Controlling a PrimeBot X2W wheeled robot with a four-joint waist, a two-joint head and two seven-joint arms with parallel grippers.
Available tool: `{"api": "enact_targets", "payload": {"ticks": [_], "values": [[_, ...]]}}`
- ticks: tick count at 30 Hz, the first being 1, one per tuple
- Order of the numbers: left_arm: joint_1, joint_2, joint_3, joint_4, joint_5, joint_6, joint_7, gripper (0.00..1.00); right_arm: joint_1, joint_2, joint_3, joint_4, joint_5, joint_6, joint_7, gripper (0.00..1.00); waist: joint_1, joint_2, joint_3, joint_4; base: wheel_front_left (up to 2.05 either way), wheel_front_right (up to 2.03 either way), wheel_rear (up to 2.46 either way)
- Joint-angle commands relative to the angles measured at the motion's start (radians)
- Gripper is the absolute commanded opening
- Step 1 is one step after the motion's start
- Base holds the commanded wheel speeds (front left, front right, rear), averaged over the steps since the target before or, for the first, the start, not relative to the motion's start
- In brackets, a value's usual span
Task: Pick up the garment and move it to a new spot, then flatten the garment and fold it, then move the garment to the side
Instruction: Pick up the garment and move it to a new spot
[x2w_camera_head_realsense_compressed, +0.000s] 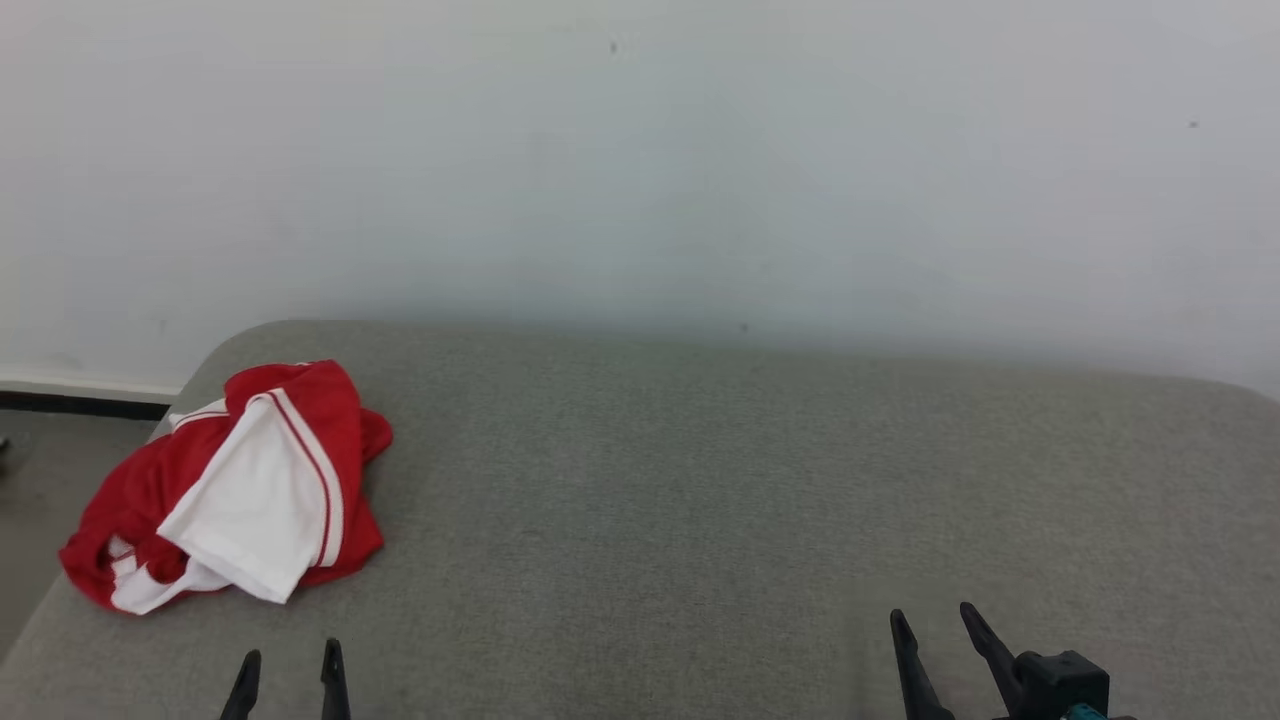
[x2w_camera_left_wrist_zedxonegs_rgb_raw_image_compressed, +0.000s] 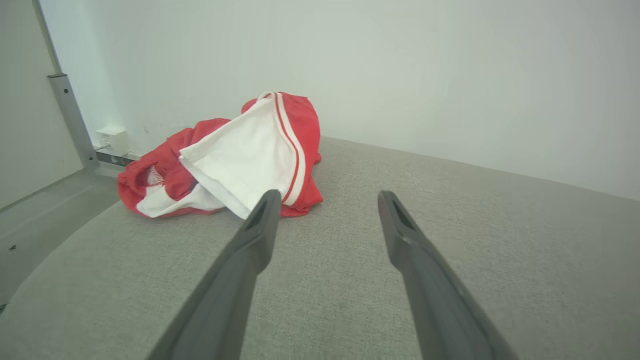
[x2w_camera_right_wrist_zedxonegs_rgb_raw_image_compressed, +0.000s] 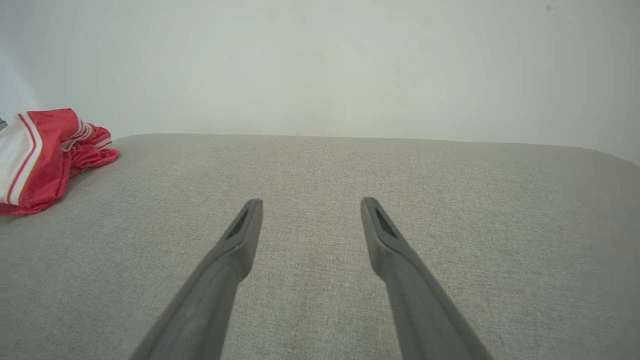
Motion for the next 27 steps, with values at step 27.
{"api": "enact_targets", "payload": {"ticks": [27], "values": [[0.091,0.006,0.068,-0.145,-0.014,0.075,-0.001,1.00,-0.109,-0.002,0.093,0.098,0.049,-0.002,-0.052,1.00,0.0000,0.0000,0.065,0.302,0.00,0.00,0.00]]}}
